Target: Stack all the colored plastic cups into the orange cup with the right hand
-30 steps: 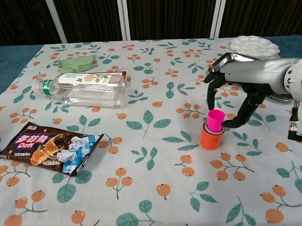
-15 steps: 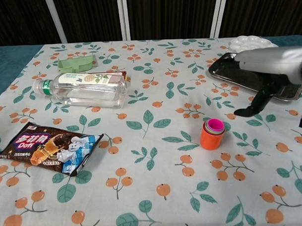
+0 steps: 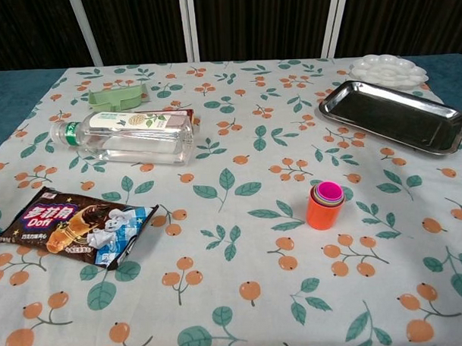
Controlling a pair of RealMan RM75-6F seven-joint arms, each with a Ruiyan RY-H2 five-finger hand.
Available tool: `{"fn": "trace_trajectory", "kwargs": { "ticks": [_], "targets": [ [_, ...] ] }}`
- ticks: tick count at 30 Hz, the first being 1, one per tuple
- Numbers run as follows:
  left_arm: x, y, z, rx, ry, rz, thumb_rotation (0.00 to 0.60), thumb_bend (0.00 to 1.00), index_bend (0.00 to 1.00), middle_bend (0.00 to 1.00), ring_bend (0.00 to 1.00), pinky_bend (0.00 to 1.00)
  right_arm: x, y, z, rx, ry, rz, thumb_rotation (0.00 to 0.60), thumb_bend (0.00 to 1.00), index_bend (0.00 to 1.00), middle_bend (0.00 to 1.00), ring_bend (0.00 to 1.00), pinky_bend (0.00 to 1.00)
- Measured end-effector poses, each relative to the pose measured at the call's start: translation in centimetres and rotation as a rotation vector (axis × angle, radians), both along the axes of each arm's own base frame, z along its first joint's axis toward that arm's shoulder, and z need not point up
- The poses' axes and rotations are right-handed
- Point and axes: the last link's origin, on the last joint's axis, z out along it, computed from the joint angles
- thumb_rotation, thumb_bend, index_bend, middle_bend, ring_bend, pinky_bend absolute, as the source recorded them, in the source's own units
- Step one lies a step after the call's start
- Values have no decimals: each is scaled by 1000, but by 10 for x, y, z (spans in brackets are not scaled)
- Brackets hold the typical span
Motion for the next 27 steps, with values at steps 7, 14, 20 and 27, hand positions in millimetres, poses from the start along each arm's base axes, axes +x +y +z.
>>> {"fn": "trace_trajectory", "kwargs": {
  "ticks": [7, 14, 20, 27],
  "targets": [
    [0, 0, 0, -1, 2, -3, 600, 467, 188, 67, 0, 9, -43, 27, -4, -28, 38, -38, 600, 381, 0, 0, 0, 1],
    [1, 0, -1, -9, 7, -8, 600, 467, 189, 67, 0, 9, -63, 41, -10, -40, 46, -62, 600, 381, 0, 0, 0, 1],
    [2, -1, -3, -16, 13, -13, 600, 467, 189, 67, 0, 9, -70, 43, -10, -67, 47, -65, 600, 381, 0, 0, 0, 1],
    [3, -1, -2, -13, 19, -19, 600, 467, 189, 67, 0, 9, -73, 43, -6, -89, 52, -76, 600, 381, 0, 0, 0, 1]
  ]
}}
